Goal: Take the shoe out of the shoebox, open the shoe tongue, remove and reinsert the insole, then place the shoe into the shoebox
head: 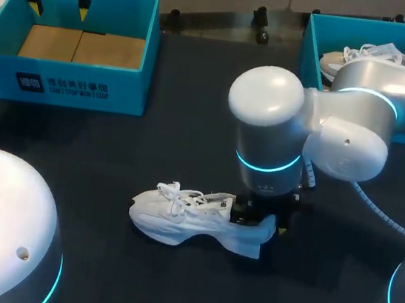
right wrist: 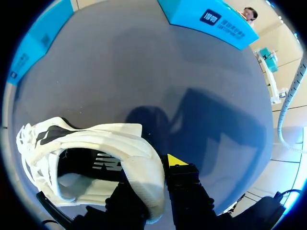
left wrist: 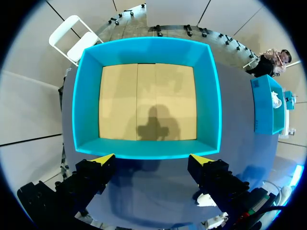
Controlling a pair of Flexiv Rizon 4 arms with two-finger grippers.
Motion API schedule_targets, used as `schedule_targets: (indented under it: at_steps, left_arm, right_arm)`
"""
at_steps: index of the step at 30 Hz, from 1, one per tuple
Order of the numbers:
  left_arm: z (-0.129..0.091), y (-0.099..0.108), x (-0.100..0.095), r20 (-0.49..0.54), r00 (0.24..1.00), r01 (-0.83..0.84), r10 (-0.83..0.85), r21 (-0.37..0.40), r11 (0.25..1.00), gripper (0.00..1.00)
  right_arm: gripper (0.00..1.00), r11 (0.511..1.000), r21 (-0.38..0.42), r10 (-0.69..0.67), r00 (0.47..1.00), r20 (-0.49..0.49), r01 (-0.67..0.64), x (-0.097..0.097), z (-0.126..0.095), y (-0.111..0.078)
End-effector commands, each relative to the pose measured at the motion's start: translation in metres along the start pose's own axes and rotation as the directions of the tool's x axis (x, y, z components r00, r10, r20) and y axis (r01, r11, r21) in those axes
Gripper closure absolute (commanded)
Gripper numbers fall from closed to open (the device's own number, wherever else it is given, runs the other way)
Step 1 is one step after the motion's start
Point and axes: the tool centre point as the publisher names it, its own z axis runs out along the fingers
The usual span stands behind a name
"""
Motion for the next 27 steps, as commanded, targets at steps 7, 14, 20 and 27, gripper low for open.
schedule_targets:
  at_steps: [7, 14, 20, 27]
  left_arm:
    - [0.000, 0.000, 0.000, 0.000, 1.000, 0.000, 0.000, 0.000, 1.000, 0.00]
    - [0.000, 0.000, 0.000, 0.000, 1.000, 0.000, 0.000, 0.000, 1.000, 0.00]
    - [0.000, 0.000, 0.000, 0.000, 1.000, 0.000, 0.000, 0.000, 1.000, 0.00]
    - [0.000, 0.000, 0.000, 0.000, 1.000, 0.000, 0.000, 0.000, 1.000, 0.00]
  right_arm:
    - [0.79, 1.000, 0.013, -0.008, 1.000, -0.012, 0.008, 0.002, 0.004, 0.000]
    - [0.00, 1.000, 0.022, -0.016, 1.000, -0.013, 0.016, 0.001, -0.005, 0.000]
    - [0.00, 0.999, 0.039, -0.016, 0.998, -0.062, 0.018, -0.003, -0.022, 0.000]
    - [0.00, 0.996, 0.082, -0.028, 0.985, -0.171, 0.042, -0.014, -0.053, 0.007]
